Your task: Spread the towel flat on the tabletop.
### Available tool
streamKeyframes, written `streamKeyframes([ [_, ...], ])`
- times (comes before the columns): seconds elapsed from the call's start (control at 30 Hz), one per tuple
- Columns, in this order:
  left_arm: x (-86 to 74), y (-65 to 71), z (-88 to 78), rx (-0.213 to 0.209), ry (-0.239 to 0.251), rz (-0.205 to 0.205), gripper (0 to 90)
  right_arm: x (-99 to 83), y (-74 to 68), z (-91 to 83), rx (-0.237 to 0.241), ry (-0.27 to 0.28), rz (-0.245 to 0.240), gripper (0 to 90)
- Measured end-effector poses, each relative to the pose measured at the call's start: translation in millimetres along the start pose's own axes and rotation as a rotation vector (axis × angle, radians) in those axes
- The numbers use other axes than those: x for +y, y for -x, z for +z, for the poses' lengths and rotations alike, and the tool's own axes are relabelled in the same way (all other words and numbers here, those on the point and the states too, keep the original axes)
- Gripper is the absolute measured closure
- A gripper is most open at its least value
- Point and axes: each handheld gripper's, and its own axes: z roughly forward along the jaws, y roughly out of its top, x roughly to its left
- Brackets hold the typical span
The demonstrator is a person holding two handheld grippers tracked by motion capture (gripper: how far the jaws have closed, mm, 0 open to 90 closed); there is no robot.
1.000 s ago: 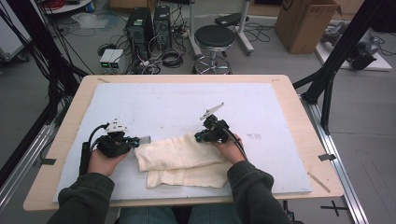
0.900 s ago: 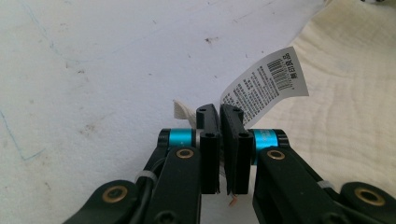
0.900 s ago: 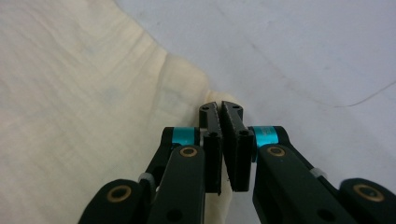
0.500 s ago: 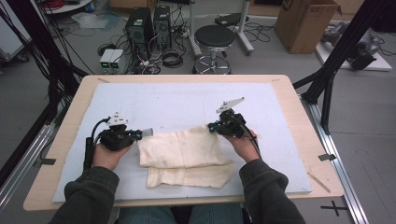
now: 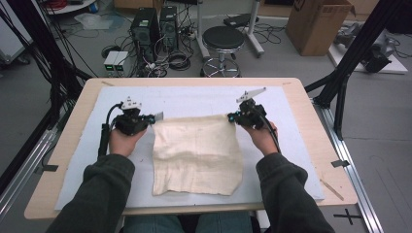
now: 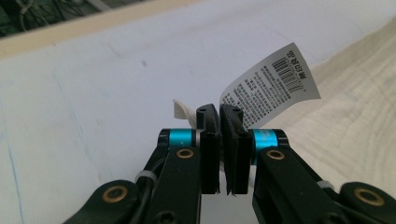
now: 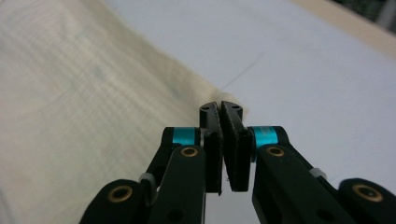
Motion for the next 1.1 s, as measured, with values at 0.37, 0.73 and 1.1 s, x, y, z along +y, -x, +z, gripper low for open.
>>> streamKeyframes([
  [0.37, -1.5, -12.2, 13.2, -0.034, -0.032, -0.046, 59.0, -3.0, 27.9, 8.8, -0.027, 0.013, 0.106, 61.7],
  [0.73, -31.3, 24.7, -30.1, -0.165, 0.024, 0.035, 54.7, -42.7, -3.7, -22.9, 0.110, 0.018, 0.068, 39.4],
  [1.1, -73.6, 58.5, -61.3, -0.250, -0.015, 0.127, 50.9, -88.9, -40.5, -42.4, 0.151, 0.016, -0.004, 37.8],
])
